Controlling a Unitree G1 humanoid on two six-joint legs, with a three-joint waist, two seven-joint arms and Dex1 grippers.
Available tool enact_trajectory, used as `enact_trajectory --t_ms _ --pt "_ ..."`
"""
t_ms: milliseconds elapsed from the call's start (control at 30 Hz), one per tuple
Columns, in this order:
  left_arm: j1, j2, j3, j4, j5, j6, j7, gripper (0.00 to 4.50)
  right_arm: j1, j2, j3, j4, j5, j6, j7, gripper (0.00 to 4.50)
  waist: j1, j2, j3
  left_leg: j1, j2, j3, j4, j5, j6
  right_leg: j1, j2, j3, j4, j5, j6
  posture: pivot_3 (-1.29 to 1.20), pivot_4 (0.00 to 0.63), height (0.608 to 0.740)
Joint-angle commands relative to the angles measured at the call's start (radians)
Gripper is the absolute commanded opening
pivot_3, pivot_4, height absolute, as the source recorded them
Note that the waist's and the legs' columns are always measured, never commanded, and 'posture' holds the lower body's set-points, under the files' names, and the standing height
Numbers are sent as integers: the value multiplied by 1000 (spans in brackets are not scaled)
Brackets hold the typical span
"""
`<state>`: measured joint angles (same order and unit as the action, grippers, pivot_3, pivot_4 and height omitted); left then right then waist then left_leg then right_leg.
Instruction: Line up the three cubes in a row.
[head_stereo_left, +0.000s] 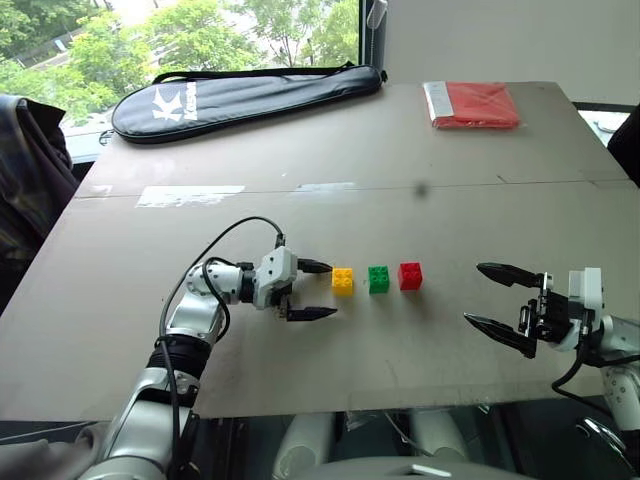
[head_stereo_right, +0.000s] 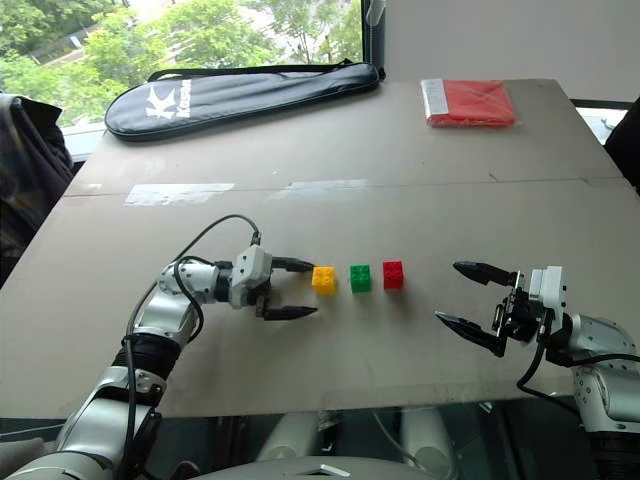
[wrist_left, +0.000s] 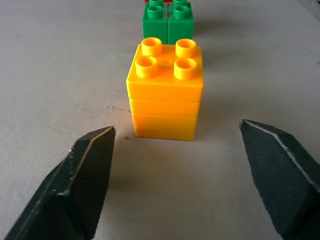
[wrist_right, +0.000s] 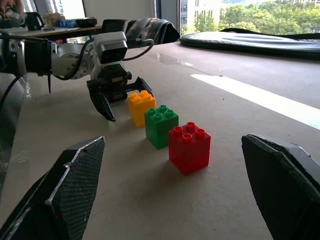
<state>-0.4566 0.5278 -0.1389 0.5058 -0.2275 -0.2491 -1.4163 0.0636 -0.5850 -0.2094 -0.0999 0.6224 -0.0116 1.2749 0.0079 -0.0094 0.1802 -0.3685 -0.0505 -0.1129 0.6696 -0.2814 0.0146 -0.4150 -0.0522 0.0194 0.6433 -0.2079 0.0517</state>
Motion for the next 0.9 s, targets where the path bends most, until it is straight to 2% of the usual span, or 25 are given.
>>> enact_trajectory --t_ms 33,200,333,467,633,767,900 --pt "-19 1 2 24 12 -16 5 4476 -8 1 -14 -35 7 -17 -10 4500 0 0 0 0 0 0 0 0 0 0 0 0 0 0 0 0 150 712" --pt "-18 -8 15 35 14 -32 31 4476 -8 1 -11 -42 9 -15 -13 4500 1 0 0 0 0 0 0 0 0 0 0 0 0 0 0 0 150 712" --pt "30 10 54 -31 -25 -11 51 4476 5 -2 -20 -40 12 -18 -10 4500 -3 0 0 0 0 0 0 0 0 0 0 0 0 0 0 0 150 712" --pt "159 50 130 -254 -80 140 166 4476 26 -5 -34 -11 1 -34 -6 4500 -17 0 0 0 1 0 -1 0 0 -1 -3 1 0 0 0 0 150 712" --pt "417 121 191 -583 -81 335 314 4476 35 -7 -43 44 -11 -61 5 4500 -22 1 0 1 1 0 -1 0 0 0 -4 2 0 0 0 0 150 712" --pt "537 128 219 -693 -83 404 402 4476 33 -9 -47 81 -15 -73 14 4500 -14 1 1 2 1 0 -1 0 0 1 -4 2 0 -1 1 0 150 712" --pt "657 97 237 -751 -48 387 496 4476 32 -14 -56 133 -24 -88 23 4500 -14 1 0 4 2 1 -1 0 0 2 -4 2 0 -5 1 0 150 712"
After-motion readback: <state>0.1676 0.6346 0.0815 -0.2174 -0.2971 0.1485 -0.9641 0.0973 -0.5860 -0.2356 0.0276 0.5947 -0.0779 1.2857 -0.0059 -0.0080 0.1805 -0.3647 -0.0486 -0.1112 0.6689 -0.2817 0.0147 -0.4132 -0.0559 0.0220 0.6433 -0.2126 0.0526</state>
